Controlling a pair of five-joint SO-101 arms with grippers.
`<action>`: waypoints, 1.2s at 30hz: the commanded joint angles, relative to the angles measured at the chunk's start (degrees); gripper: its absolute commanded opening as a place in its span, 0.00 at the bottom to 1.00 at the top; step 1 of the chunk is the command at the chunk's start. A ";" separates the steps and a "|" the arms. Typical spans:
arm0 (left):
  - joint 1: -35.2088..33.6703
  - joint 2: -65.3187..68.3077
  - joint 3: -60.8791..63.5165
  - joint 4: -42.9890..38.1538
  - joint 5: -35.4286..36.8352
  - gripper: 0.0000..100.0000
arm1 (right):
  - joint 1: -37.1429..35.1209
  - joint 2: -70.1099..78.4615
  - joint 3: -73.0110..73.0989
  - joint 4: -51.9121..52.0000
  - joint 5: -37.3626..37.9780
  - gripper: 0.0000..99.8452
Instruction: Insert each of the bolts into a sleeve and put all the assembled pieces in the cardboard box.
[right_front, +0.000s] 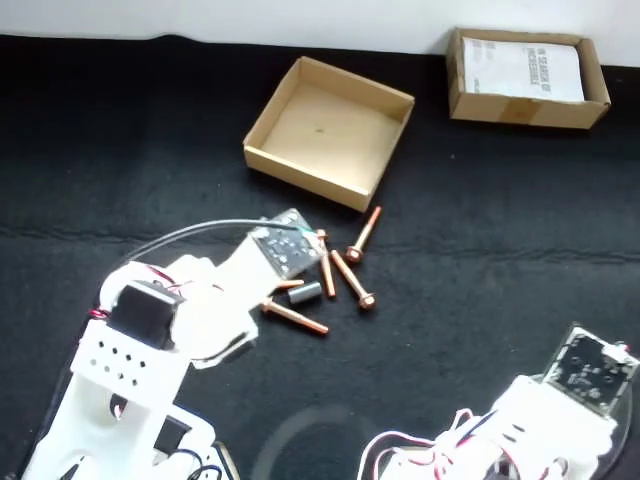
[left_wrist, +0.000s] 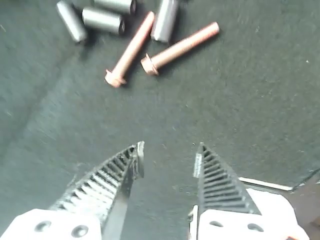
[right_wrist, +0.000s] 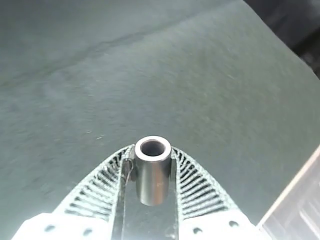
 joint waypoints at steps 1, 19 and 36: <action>1.80 0.84 -0.48 -6.42 -6.86 0.18 | 4.70 1.10 1.98 -3.74 -0.18 0.01; 8.04 57.71 -29.67 -12.40 -38.68 0.18 | 6.64 1.10 3.91 -4.26 -0.44 0.01; 16.22 82.77 -59.74 -6.42 -53.98 0.18 | 6.64 1.10 3.21 -4.26 -0.18 0.01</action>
